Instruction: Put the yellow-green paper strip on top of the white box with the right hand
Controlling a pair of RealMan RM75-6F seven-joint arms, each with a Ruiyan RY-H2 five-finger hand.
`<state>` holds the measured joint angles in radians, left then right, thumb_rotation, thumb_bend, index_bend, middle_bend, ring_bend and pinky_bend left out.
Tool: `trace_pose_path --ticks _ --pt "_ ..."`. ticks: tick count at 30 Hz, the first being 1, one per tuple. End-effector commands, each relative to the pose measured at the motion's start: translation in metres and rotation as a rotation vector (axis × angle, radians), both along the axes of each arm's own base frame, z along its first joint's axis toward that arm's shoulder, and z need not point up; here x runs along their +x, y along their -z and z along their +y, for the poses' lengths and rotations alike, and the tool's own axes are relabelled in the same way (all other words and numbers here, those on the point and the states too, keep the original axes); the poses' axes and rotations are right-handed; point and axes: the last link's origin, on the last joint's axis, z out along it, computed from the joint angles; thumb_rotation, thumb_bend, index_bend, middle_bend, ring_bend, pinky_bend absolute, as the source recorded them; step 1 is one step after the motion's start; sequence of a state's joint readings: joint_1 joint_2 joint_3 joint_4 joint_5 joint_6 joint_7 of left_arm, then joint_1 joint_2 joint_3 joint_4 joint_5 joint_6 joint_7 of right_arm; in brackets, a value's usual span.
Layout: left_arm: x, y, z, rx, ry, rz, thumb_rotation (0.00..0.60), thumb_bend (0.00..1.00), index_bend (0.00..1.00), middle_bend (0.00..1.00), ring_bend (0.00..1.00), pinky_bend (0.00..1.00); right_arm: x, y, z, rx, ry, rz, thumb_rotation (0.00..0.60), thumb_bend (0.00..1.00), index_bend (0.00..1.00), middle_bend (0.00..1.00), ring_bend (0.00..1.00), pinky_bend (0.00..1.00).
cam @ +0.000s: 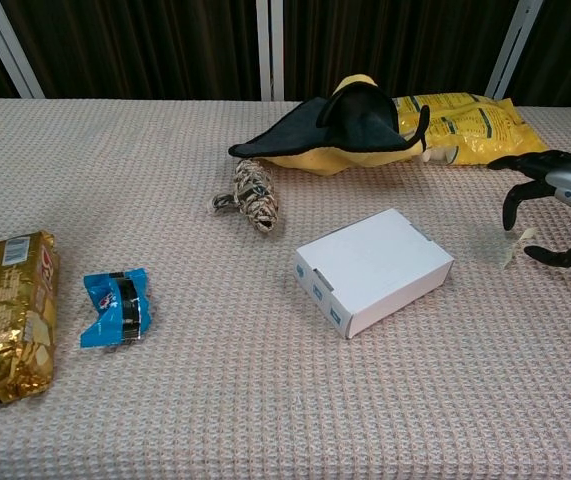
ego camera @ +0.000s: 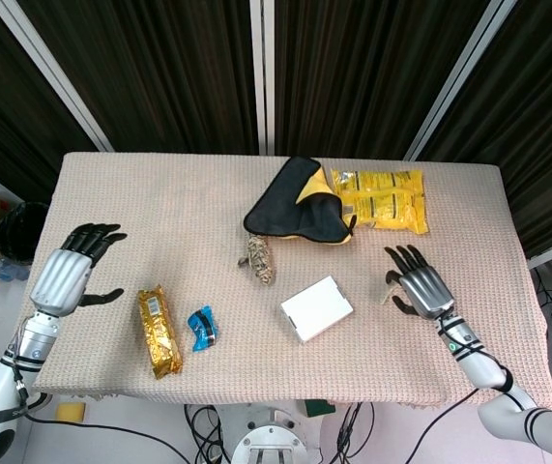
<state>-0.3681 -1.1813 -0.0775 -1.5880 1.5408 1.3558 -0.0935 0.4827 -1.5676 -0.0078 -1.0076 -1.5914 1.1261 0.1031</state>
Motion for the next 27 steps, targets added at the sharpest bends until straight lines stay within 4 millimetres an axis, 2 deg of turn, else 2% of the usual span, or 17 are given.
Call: trace_pose_path --ticks 1,12,27 --pt "-0.0004 -0.0002 0.0002 -0.001 -0.001 0.0 0.6 0.01 0.2 0.15 0.12 0.12 0.0002 0.0017 -0.0001 0.006 0.0 0.001 0.6 0.36 0.47 0.01 0.0 0.0" --pt "-0.0012 -0.001 0.0012 -0.006 -0.005 -0.001 0.6 0.01 0.2 0.15 0.12 0.12 0.0007 0.0063 -0.0006 0.018 0.002 0.006 0.6 0.43 0.54 0.01 0.0 0.0" --pt "-0.0022 -0.002 0.0021 -0.008 -0.012 -0.003 0.6 0.01 0.2 0.15 0.12 0.12 0.0031 0.0057 -0.0011 0.009 -0.008 -0.004 0.6 0.45 0.6 0.01 0.0 0.0"
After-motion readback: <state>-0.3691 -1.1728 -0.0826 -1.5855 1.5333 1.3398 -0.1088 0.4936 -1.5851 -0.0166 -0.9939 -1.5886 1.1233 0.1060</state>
